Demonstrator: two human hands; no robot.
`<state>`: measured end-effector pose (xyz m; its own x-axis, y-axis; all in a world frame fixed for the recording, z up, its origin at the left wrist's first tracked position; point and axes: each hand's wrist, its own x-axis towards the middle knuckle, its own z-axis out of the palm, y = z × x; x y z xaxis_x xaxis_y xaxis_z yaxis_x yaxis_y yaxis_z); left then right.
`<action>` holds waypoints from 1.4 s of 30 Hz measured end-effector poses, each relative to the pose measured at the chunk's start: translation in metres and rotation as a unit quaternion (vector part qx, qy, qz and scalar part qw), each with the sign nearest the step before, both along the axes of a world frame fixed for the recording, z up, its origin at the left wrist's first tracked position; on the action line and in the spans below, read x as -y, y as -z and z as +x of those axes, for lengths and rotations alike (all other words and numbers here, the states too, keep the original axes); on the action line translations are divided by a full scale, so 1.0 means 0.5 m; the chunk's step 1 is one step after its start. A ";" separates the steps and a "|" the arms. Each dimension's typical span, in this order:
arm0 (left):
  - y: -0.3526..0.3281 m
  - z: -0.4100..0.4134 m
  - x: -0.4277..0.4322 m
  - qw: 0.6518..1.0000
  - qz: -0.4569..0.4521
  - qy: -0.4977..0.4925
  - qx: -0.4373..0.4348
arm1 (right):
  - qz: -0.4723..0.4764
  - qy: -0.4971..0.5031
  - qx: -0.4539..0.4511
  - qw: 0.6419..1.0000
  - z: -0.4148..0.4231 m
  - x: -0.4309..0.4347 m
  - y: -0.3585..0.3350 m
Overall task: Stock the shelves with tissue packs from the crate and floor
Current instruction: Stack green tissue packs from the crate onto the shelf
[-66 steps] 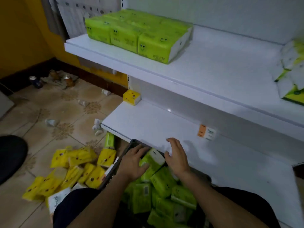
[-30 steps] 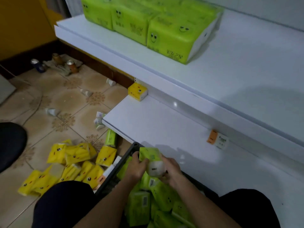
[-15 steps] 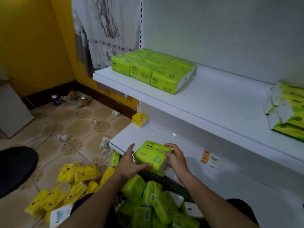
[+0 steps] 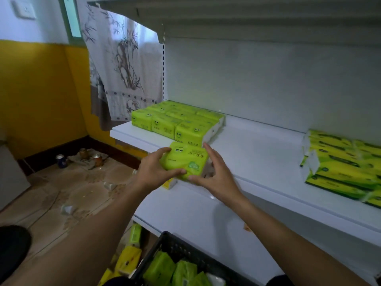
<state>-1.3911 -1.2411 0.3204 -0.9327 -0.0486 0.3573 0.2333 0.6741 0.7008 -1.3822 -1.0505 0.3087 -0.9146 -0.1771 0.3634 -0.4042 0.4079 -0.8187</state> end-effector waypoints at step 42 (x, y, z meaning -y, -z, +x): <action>0.113 -0.239 -0.215 0.960 -0.219 0.079 -0.155 | 0.019 0.408 0.064 0.911 -0.374 -0.217 -0.011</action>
